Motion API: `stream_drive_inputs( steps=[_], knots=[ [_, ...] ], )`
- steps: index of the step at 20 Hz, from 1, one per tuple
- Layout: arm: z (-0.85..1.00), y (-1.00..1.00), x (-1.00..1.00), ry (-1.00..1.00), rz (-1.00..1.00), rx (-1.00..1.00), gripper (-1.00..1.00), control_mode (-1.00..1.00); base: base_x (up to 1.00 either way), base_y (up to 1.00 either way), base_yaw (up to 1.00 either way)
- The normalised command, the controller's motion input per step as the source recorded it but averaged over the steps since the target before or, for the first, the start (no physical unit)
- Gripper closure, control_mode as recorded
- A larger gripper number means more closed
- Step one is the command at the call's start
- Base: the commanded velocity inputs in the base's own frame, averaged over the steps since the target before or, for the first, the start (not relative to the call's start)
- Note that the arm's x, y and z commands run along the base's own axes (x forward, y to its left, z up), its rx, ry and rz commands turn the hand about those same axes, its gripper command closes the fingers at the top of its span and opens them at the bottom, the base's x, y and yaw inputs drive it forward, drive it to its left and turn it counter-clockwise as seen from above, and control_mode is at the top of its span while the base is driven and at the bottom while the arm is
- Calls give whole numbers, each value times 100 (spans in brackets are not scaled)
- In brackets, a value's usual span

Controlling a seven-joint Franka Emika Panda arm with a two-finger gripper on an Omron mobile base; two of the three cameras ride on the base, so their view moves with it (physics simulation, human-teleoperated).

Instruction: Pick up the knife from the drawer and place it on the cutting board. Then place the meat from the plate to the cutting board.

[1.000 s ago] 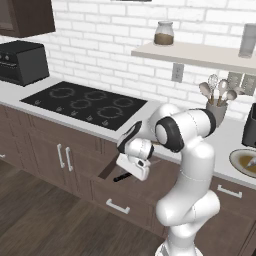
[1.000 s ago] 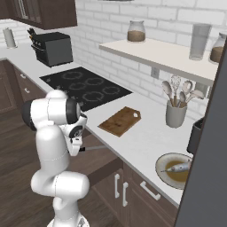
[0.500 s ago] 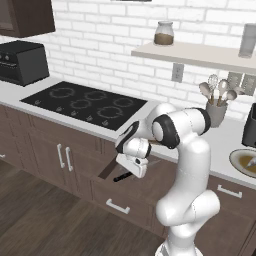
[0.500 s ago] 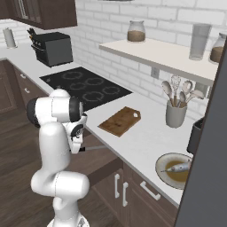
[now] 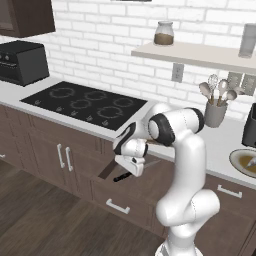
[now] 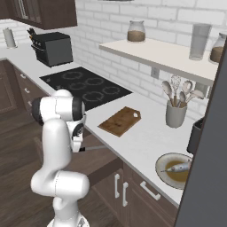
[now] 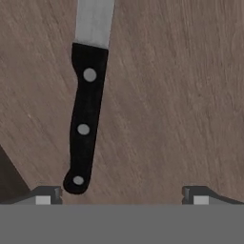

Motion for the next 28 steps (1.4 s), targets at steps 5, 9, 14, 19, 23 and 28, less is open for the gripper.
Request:
stream_drive_inputs(
  steps=[5,9,14,19,23,28],
  knots=[
    [-23,0,15,0,-4,-1,-100,-100,0,0,0],
    [-19,0,20,0,-3,-3,-100,-100,0,0,0],
    [-11,10,20,0,-1,-5,-100,-100,0,0,0],
    [-9,18,13,0,0,-3,-100,-100,0,0,0],
    [-14,18,2,0,0,0,-100,-100,0,0,0],
    [-19,16,0,0,0,0,-100,-100,0,0,0]
  ],
)
